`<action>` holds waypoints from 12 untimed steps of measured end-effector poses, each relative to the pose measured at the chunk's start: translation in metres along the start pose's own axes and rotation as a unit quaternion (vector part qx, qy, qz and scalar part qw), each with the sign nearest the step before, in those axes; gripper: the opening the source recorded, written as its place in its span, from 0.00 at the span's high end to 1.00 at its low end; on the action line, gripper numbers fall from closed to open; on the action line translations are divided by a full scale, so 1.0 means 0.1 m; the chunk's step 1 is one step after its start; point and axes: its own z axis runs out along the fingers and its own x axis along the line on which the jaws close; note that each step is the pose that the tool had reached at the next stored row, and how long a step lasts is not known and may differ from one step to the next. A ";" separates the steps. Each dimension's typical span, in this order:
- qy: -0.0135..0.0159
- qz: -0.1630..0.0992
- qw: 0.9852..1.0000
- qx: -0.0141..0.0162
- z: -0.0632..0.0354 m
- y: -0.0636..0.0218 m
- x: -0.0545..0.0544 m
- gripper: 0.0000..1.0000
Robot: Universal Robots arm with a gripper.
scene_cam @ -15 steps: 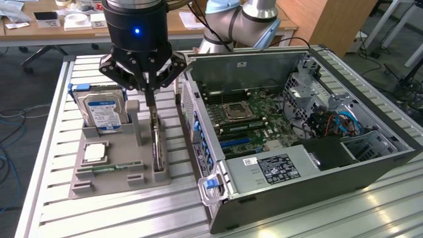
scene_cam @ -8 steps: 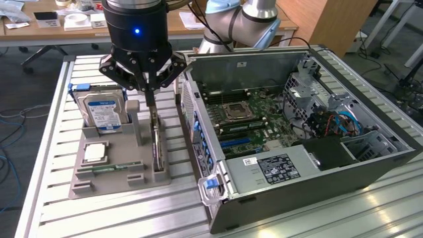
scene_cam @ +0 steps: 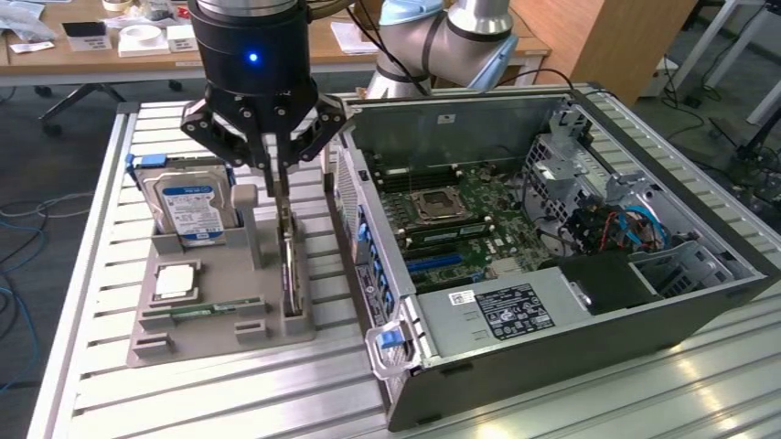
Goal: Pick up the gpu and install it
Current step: 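Pick up the gpu and move the gpu toward the slot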
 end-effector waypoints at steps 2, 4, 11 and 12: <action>0.000 0.000 1.000 0.000 0.000 0.000 0.00 0.76; 0.000 0.000 1.000 0.000 0.000 0.000 0.00 0.71; 0.000 0.000 1.000 0.000 0.000 0.000 0.00 0.53; 0.000 0.000 1.000 0.000 0.003 0.000 0.00 0.53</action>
